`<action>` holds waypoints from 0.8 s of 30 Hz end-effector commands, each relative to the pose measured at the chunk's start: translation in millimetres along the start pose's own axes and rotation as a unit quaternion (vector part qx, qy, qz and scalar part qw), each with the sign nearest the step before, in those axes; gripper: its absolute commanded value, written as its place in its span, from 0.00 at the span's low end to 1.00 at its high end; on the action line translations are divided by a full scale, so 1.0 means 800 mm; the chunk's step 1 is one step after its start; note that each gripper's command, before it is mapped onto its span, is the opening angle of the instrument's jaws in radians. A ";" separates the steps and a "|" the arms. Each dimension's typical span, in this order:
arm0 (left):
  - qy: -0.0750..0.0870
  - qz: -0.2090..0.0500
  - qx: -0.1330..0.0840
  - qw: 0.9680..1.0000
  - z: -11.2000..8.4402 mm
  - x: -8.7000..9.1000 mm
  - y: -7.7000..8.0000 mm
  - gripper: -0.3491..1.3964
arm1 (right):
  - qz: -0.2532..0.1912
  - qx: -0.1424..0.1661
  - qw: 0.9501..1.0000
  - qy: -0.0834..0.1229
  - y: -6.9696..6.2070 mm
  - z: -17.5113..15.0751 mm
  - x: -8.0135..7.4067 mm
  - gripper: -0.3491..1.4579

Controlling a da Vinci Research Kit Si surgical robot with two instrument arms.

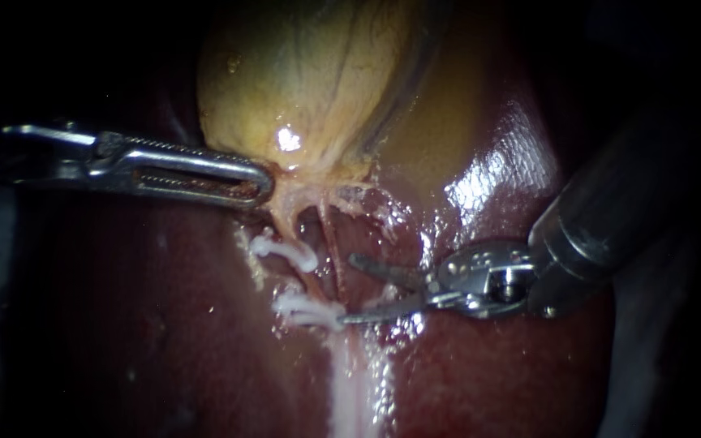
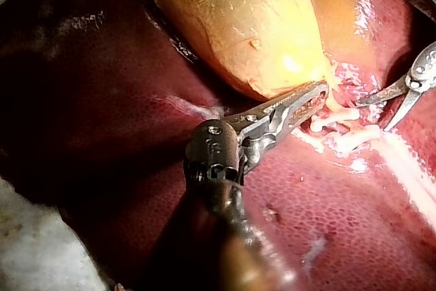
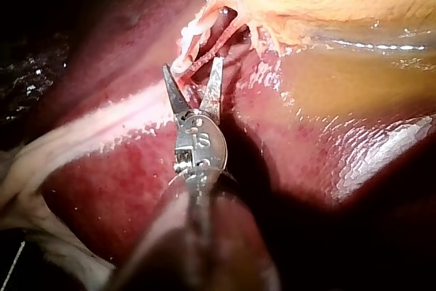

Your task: Go to the cutting position left tube

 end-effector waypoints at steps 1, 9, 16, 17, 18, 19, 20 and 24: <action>0.000 0.000 0.000 1.000 0.0000 0.0000 0.0000 0.00 | 0.000 0.000 1.000 0.000 -0.0001 0.0000 0.0001 0.99; 0.000 0.000 0.000 1.000 0.0000 0.0000 0.0000 0.00 | 0.001 0.001 1.000 0.000 -0.0010 -0.0003 0.0009 0.99; 0.000 0.000 0.000 1.000 0.0000 0.0000 0.0000 0.00 | 0.002 0.000 1.000 0.000 -0.0014 -0.0001 0.0013 0.99; 0.000 0.000 0.000 1.000 0.0000 0.0000 0.0000 0.00 | 0.002 0.000 1.000 0.000 -0.0014 0.0000 0.0014 0.99; 0.000 0.000 0.000 1.000 0.0000 0.0000 0.0000 0.00 | 0.002 0.000 1.000 0.000 -0.0014 0.0001 0.0015 0.99; 0.000 0.000 0.000 1.000 0.0000 0.0000 0.0000 0.00 | 0.002 0.000 1.000 0.000 -0.0014 0.0001 0.0016 0.99; 0.000 0.000 0.000 1.000 0.0000 0.0000 0.0000 0.00 | 0.002 0.000 1.000 0.000 -0.0014 0.0002 0.0016 0.99; 0.000 0.000 0.000 1.000 0.0000 0.0000 0.0000 0.00 | 0.002 0.001 1.000 0.000 -0.0015 0.0006 0.0019 0.99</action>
